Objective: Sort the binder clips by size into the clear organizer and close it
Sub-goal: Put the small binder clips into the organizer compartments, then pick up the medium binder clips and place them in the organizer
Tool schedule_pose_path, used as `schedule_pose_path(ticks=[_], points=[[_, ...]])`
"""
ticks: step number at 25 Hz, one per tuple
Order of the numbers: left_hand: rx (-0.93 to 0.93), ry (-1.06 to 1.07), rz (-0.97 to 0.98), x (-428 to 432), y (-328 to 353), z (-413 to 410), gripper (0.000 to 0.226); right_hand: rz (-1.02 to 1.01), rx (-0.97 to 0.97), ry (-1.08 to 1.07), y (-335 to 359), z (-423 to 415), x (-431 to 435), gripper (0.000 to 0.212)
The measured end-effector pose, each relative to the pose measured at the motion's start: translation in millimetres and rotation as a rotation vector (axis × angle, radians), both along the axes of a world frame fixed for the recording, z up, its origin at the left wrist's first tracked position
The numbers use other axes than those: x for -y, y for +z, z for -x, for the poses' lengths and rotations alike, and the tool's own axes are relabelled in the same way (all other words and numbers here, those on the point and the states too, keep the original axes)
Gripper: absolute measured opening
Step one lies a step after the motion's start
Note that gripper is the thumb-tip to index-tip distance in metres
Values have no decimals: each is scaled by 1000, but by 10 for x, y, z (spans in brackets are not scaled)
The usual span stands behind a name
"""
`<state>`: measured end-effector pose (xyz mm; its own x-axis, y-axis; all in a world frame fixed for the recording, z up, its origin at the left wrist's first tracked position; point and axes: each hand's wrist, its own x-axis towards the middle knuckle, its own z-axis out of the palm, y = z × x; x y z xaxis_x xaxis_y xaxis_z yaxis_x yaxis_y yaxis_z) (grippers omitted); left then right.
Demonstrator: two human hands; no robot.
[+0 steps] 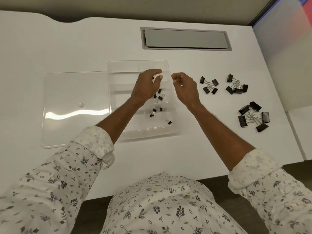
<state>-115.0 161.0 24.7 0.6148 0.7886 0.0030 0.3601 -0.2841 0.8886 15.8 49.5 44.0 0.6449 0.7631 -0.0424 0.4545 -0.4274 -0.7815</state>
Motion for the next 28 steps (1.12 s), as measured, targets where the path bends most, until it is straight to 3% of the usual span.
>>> schedule_pose_path(ticks=[11,19,23,28], points=[[-64,-243,-131,994,-20,-636,38,93,176,-83,-475,-954,1252,30],[-278,-258,-170,1489,-84,-1051,46,421,437,252,-768,-1962,1439,56],[-344,-233,-176,1621,-188,-1234,48,360,511,325,-793,-2022,1466,51],[-480,-248,-161,1681,-301,-1558,54,237,423,327,-754,-1956,1684,38]])
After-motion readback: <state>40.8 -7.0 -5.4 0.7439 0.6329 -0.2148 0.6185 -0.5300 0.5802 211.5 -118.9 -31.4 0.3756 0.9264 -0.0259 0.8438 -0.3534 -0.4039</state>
